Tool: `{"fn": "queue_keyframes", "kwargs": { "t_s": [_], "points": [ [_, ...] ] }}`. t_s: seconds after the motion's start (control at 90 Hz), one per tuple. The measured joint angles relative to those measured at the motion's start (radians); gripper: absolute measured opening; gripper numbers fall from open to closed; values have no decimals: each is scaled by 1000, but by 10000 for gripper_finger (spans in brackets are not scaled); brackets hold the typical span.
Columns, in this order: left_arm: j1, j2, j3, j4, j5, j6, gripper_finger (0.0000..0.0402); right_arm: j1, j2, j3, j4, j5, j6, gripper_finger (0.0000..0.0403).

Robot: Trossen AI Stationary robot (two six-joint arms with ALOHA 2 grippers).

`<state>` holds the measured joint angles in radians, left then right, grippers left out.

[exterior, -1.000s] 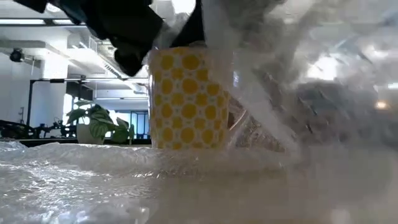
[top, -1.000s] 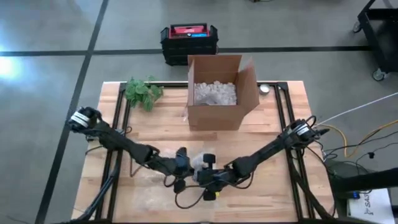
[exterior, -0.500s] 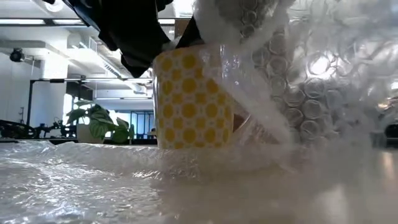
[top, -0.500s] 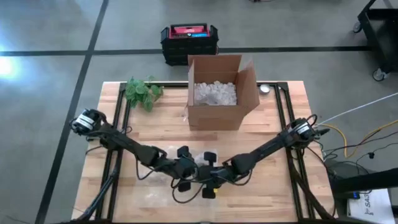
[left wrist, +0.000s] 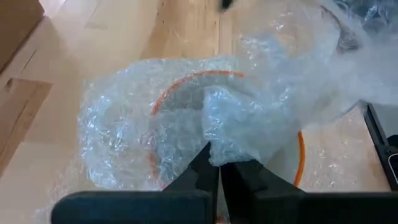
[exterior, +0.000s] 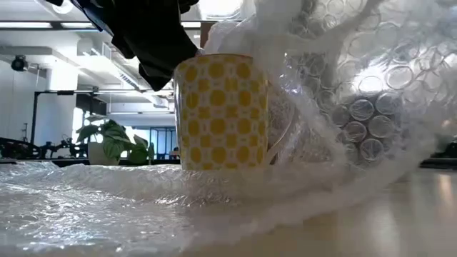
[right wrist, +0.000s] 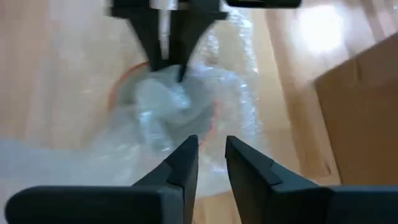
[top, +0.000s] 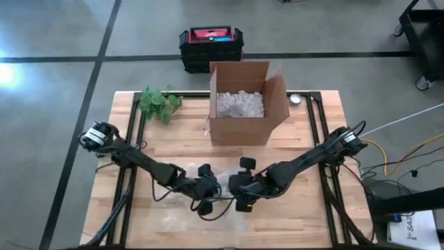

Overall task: Wrap mug
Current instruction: Wrap the yellow mug with bubble wrap

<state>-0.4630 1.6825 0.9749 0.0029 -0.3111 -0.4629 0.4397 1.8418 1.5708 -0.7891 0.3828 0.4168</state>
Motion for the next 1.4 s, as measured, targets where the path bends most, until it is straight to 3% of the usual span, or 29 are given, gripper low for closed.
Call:
{"fn": "queue_keyframes", "kwargs": {
  "t_s": [0.344, 0.633, 0.867, 1.022, 1.189, 1.4],
  "points": [
    [0, 1, -1, 13, 12, 8, 0, -2, 128, -28, 220, -118, -87, 4],
    [-3, -66, -7, -20, 80, 14, 0, -24, 166, -25, 245, -117, -73, 7],
    [-6, -159, -6, -204, 97, -32, 0, -28, 166, -28, 260, -121, -91, 1],
    [-5, -175, -4, -140, 92, -5, 0, -31, 165, -29, 267, -121, -94, 2],
    [4, -129, -3, -28, 91, 8, 0, -33, 165, -29, 272, -121, -91, 2],
    [12, -9, 2, 2, 93, 10, 0, -35, 163, -29, 271, -124, -88, 2]
  ]
}}
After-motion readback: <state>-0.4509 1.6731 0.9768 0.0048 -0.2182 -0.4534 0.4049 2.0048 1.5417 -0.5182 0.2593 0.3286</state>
